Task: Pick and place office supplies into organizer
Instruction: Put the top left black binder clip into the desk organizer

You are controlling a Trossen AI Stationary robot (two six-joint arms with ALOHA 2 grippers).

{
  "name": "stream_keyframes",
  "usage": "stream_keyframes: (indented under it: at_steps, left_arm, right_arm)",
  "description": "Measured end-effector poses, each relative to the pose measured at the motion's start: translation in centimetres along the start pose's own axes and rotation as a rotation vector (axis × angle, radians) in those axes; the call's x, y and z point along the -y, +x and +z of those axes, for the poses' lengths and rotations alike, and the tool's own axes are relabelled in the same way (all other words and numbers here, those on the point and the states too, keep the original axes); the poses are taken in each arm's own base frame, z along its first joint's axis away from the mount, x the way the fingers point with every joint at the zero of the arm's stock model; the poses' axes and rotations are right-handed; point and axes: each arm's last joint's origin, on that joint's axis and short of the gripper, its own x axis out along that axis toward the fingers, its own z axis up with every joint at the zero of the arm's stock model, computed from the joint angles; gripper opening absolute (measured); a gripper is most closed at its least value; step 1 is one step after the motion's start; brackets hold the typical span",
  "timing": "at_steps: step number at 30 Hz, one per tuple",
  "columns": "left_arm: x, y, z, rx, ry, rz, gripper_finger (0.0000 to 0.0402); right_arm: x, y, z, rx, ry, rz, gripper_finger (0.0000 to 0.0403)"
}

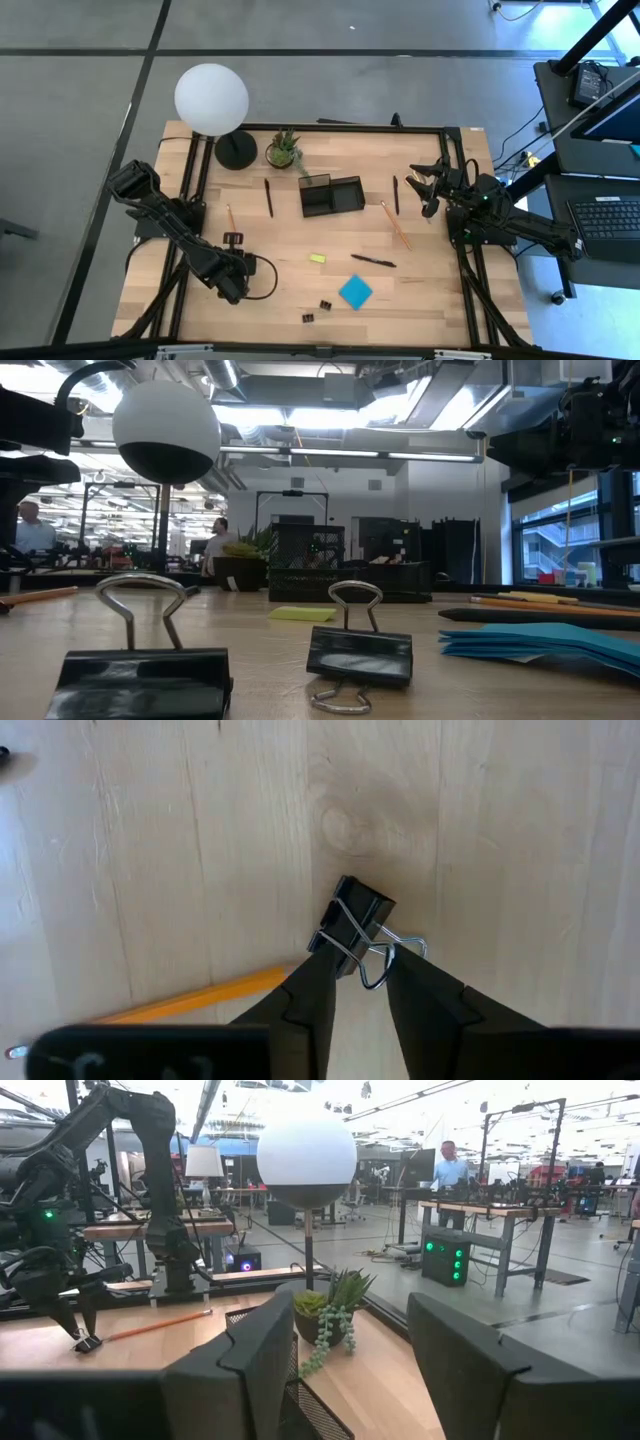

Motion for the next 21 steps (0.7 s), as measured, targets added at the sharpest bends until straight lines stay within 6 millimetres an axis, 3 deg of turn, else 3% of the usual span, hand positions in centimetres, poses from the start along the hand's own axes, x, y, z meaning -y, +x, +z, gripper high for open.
stream_keyframes:
  at_steps: [10, 13, 21]
  left_arm:
    - [0.0, 0.0, 0.1, 0.024, -0.005, 0.007, 0.0009]
    - [0.1, -0.2, 0.5, 0.068, -0.012, 0.028, 0.0004]
    - [-1.0, -2.7, 4.1, 0.325, -0.110, 0.185, 0.0002]
  right_arm:
    - [0.0, 0.0, 0.0, 0.000, -0.001, 0.000, 0.0200]
    - [0.0, 0.0, 0.0, 0.000, -0.003, 0.000, 0.0200]
    - [0.0, 0.0, 0.0, 0.001, -0.029, 0.000, 0.0200]
